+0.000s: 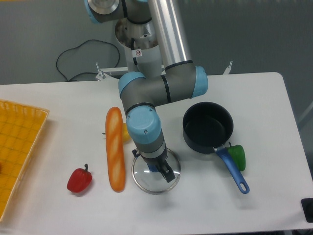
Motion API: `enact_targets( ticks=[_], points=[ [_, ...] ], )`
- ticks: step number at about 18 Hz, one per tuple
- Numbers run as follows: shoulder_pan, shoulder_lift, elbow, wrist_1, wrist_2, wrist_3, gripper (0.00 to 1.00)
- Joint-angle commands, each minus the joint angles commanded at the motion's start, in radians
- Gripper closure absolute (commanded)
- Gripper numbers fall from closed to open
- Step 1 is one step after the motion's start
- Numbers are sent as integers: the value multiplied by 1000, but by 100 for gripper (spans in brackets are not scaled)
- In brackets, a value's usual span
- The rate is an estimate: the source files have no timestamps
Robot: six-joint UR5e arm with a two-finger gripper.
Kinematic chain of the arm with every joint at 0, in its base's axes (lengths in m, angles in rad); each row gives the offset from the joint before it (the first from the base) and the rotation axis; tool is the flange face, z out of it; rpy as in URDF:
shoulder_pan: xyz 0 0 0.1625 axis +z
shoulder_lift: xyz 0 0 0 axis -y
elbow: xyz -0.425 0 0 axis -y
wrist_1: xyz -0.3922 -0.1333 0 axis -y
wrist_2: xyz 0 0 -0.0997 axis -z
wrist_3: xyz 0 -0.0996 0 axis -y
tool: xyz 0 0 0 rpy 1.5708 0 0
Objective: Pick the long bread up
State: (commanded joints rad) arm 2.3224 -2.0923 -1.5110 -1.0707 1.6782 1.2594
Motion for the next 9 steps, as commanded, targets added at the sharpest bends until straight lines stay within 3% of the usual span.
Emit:
enact_targets(
  ticks=[9],
  points=[
    [0, -8, 0, 0, 17, -8, 0]
  ],
)
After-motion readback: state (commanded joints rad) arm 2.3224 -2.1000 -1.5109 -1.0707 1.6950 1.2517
